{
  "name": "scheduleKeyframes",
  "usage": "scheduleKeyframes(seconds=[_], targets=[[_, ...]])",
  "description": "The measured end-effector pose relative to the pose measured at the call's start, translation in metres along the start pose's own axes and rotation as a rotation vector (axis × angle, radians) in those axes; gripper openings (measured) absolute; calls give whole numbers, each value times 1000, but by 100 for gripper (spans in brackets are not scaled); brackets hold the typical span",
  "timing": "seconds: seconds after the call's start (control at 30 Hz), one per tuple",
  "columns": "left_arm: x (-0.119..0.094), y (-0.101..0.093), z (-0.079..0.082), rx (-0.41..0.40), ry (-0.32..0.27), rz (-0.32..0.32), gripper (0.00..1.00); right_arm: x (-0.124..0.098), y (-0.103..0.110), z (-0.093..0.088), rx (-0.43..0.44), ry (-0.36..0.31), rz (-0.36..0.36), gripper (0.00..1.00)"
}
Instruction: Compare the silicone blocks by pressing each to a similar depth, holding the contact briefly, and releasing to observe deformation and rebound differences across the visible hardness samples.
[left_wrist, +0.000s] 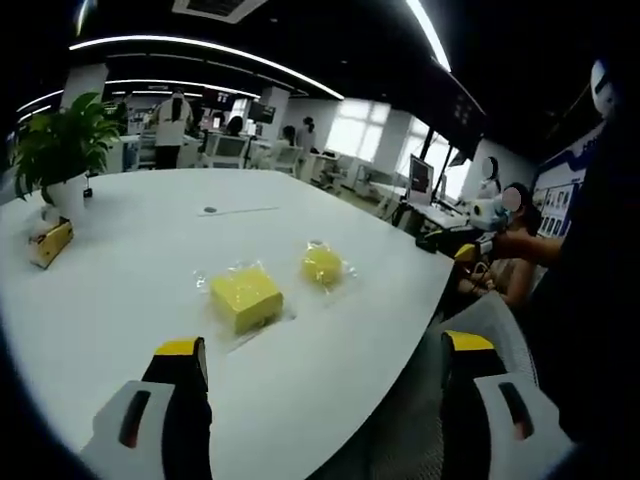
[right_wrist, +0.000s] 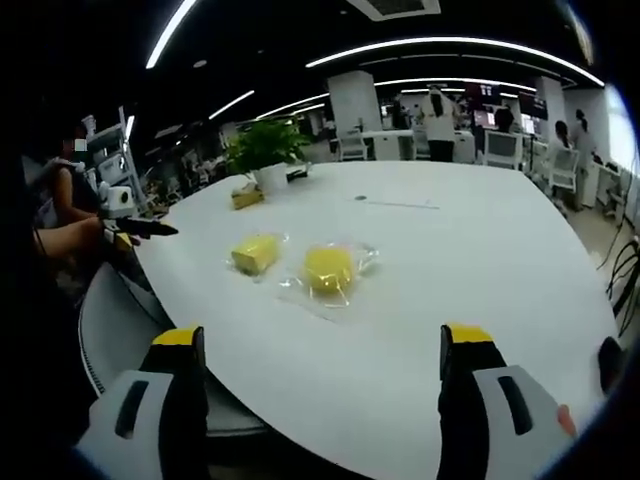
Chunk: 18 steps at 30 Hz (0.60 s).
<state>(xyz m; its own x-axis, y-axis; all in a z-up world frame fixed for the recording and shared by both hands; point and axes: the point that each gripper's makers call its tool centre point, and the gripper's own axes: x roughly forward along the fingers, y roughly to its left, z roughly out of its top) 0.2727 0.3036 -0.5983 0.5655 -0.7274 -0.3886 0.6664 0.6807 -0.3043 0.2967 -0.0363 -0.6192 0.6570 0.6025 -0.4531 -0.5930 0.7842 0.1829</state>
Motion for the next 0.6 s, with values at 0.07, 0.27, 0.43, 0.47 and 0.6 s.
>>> scheduleKeyframes(seconds=[0.07, 0.27, 0.43, 0.47, 0.6], targets=[[-1, 1, -2, 1, 2, 1, 97, 0, 1, -2, 2, 0, 6, 92], [-5, 3, -10, 3, -5, 6, 99, -1, 0, -14, 8, 28, 10, 95], [-7, 5, -18, 49, 10, 24, 99, -1, 1, -22, -9, 47, 28, 96], [-7, 6, -19, 55, 9, 33, 99, -2, -1, -22, -7, 41, 26, 96], [-8, 8, -16, 50, -17, 37, 99, -4, -7, -15, 16, -22, 20, 96]])
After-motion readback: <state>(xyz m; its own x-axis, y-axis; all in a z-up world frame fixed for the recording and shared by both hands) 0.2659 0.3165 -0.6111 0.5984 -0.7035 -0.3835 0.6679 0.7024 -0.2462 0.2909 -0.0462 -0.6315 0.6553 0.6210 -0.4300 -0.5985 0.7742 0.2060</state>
